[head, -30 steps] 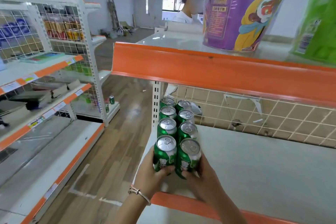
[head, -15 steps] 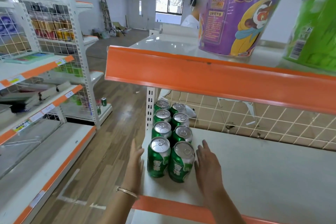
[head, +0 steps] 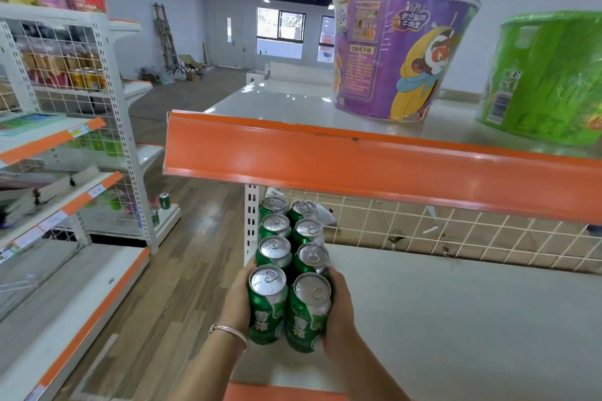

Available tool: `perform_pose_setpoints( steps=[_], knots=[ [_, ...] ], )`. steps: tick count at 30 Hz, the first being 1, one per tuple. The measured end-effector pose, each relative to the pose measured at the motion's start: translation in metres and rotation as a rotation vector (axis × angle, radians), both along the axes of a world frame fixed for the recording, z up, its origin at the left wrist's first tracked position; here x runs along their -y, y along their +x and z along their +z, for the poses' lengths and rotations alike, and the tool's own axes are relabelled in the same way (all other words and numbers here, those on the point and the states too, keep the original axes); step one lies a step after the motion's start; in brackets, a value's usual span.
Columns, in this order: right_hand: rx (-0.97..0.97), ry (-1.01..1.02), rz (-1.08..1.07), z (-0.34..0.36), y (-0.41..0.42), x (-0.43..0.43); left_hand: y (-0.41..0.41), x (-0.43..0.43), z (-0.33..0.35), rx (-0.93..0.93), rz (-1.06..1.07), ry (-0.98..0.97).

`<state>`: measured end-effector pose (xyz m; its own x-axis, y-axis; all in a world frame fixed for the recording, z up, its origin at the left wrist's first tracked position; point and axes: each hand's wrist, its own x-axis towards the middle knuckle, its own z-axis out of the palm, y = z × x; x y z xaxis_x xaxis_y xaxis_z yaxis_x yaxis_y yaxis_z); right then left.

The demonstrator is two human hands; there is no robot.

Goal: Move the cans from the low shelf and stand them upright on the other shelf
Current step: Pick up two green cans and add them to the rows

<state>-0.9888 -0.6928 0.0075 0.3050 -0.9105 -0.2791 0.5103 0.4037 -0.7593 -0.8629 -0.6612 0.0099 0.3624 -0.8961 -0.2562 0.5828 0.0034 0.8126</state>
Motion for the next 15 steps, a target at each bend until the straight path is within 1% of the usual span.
perform_pose_setpoints(
  steps=[5, 7, 8, 10, 11, 13, 14, 15],
  knots=[
    [0.013, -0.038, 0.032, 0.0, -0.005, -0.001, 0.004, -0.005, 0.004, 0.047, -0.05, 0.022],
    [-0.027, -0.057, 0.031, 0.004, -0.007, -0.005, 0.003, -0.009, -0.002, 0.053, -0.028, 0.027],
    [-0.036, -0.07, 0.041, 0.002, -0.008, -0.004, 0.001, -0.013, -0.006, 0.061, 0.028, 0.051],
    [-0.087, -0.092, -0.003, -0.014, -0.009, 0.0, -0.005, -0.023, -0.015, 0.133, 0.138, 0.132],
    [-0.104, -0.091, -0.064, -0.034, -0.013, 0.006, -0.01, -0.031, -0.015, 0.208, 0.211, 0.177],
    [-0.13, -0.085, -0.117, -0.064, -0.022, 0.011, -0.028, -0.05, -0.003, 0.342, 0.399, 0.248],
    [-0.133, -0.056, -0.128, -0.062, -0.03, 0.002, -0.037, -0.059, 0.005, 0.407, 0.445, 0.233],
    [-0.128, -0.018, -0.162, -0.047, -0.034, -0.013, -0.048, -0.066, 0.011, 0.465, 0.445, 0.191]
  ],
)
